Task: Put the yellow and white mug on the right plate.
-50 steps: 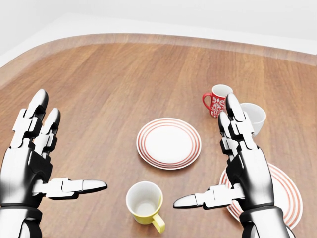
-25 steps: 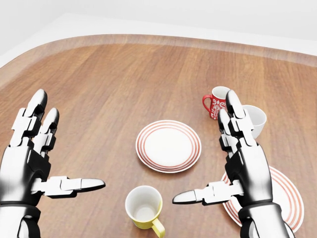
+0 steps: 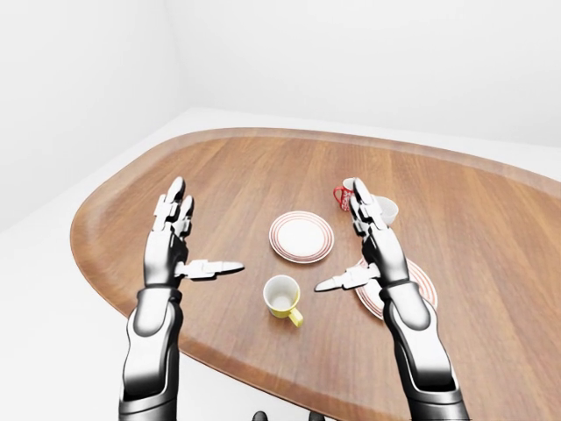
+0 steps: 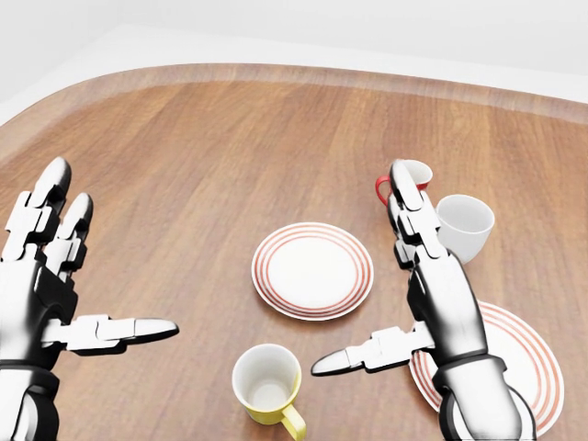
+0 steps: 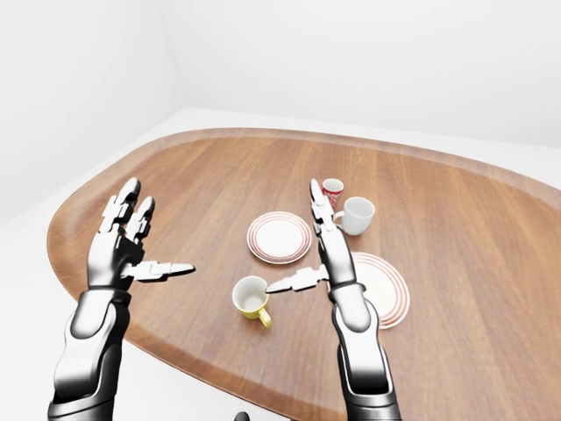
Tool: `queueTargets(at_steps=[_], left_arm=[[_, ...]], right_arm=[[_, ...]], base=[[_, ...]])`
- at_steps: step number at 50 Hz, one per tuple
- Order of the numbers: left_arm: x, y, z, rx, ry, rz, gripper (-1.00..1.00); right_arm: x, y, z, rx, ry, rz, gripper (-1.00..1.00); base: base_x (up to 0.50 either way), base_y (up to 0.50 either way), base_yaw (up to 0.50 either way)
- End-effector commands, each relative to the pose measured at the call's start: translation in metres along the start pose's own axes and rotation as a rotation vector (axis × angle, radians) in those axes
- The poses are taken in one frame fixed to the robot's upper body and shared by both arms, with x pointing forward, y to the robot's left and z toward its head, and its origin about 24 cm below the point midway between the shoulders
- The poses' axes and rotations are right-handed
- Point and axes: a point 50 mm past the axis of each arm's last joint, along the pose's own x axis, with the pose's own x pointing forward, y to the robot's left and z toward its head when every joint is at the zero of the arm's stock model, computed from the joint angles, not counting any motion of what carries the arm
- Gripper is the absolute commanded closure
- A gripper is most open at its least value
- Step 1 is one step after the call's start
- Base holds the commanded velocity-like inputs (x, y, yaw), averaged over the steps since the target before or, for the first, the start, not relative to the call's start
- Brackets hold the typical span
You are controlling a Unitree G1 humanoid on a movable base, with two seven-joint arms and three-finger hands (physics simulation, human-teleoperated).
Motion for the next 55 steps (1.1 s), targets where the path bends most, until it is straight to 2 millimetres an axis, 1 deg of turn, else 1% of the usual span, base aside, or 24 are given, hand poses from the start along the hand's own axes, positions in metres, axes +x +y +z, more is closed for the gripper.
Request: queueTargets(at_steps=[1, 10, 11, 15, 21, 24, 28, 31, 33, 37, 39, 41, 42, 45, 47, 50, 53, 55], left_arm=[[0.002, 0.004, 0.003, 0.002, -0.014, 0.008, -0.88], [0.009, 0.015, 0.000, 0.010, -0.002, 0.036, -0.88], [0.010, 0.016, 0.001, 0.011, -0.006, 0.039, -0.88], [0.011, 0.018, -0.001, 0.017, 0.007, 0.045, -0.88], [0.014, 0.023, 0.000, 0.022, 0.003, 0.056, -0.88], [0.015, 0.025, -0.002, 0.026, 0.010, 0.058, -0.88], [0.017, 0.029, -0.002, 0.036, 0.016, 0.067, -0.88], [0.018, 0.029, -0.005, 0.032, 0.025, 0.065, -0.88], [0.018, 0.028, -0.001, 0.039, 0.012, 0.055, -0.88], [0.022, 0.032, -0.005, 0.038, 0.028, 0.067, -0.88], [0.024, 0.034, 0.001, 0.041, 0.003, 0.068, -0.88], [0.024, 0.035, 0.002, 0.049, 0.004, 0.066, -0.88], [0.025, 0.036, 0.000, 0.055, 0.011, 0.064, -0.88], [0.020, 0.040, -0.012, 0.086, 0.071, 0.052, -0.88], [0.024, 0.045, -0.009, 0.067, 0.057, 0.078, -0.88], [0.022, 0.045, -0.004, 0.074, 0.038, 0.067, -0.88], [0.023, 0.048, -0.005, 0.065, 0.041, 0.079, -0.88], [0.023, 0.048, -0.002, 0.063, 0.025, 0.081, -0.88]], right_arm=[[0.012, 0.005, 0.005, -0.171, -0.010, 0.064, -1.00], [0.015, 0.014, 0.010, -0.253, -0.020, 0.122, -1.00], [0.015, 0.016, 0.008, -0.289, -0.011, 0.132, -1.00], [0.016, 0.023, 0.010, -0.346, -0.012, 0.148, -1.00], [0.016, 0.032, 0.008, -0.424, 0.004, 0.170, -1.00], [0.016, 0.034, 0.006, -0.435, 0.013, 0.171, -1.00], [0.016, 0.037, 0.005, -0.491, 0.021, 0.177, -1.00], [0.016, 0.038, 0.004, -0.497, 0.029, 0.181, -1.00], [0.017, 0.039, -0.001, -0.507, 0.047, 0.182, -1.00], [0.019, 0.040, 0.001, -0.545, 0.043, 0.181, -1.00], [0.021, 0.041, 0.002, -0.556, 0.042, 0.192, -1.00], [0.022, 0.042, 0.004, -0.567, 0.034, 0.196, -1.00], [0.022, 0.042, 0.005, -0.571, 0.033, 0.197, -1.00], [0.022, 0.043, -0.001, -0.581, 0.056, 0.202, -1.00], [0.022, 0.045, -0.001, -0.593, 0.055, 0.207, -1.00], [0.022, 0.048, 0.000, -0.607, 0.052, 0.218, -1.00], [0.023, 0.050, 0.002, -0.632, 0.048, 0.226, -1.00], [0.023, 0.050, 0.006, -0.645, 0.037, 0.230, -1.00]], base=[[0.00, 0.00, 0.00], [0.00, 0.00, 0.00], [0.00, 0.00, 0.00], [0.00, 0.00, 0.00], [0.00, 0.00, 0.00], [0.00, 0.00, 0.00], [0.00, 0.00, 0.00], [0.00, 0.00, 0.00], [0.00, 0.00, 0.00], [0.00, 0.00, 0.00], [0.00, 0.00, 0.00], [0.00, 0.00, 0.00], [0.00, 0.00, 0.00], [0.00, 0.00, 0.00], [0.00, 0.00, 0.00], [0.00, 0.00, 0.00], [0.00, 0.00, 0.00], [0.00, 0.00, 0.00]])
